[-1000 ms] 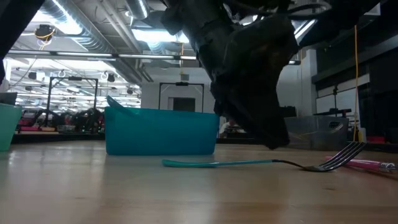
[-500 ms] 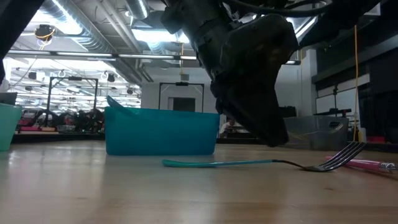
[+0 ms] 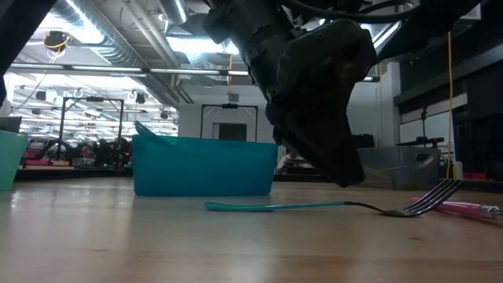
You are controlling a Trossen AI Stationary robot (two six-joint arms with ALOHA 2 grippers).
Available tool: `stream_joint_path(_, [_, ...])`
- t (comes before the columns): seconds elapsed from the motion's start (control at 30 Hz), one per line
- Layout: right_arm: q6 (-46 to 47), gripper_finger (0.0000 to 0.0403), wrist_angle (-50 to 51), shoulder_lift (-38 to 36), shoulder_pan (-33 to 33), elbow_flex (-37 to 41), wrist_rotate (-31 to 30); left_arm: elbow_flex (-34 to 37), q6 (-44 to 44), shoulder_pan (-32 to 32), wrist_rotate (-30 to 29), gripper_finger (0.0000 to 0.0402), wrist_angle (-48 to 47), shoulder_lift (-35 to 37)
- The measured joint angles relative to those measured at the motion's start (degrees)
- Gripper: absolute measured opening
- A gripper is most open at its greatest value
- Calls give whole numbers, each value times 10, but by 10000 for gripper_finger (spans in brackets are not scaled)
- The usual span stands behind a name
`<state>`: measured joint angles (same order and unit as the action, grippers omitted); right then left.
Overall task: Sort silverware by color (type)
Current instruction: Put the blue fork into the dark blue bin
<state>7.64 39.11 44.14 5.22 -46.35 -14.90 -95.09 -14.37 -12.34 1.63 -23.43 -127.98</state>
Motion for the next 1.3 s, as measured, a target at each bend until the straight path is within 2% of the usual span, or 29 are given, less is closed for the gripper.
stream_joint_path(0.47, [0,104,0,0,0,0,0,0,-20,-8,16,124,11,0])
stream_joint_path(0.73, [0,104,0,0,0,0,0,0,33,-25,9,124,-6,0])
stream_joint_path(1.3, [0,104,4,0,0,0,6,0,10,-22,0,124,14,-17])
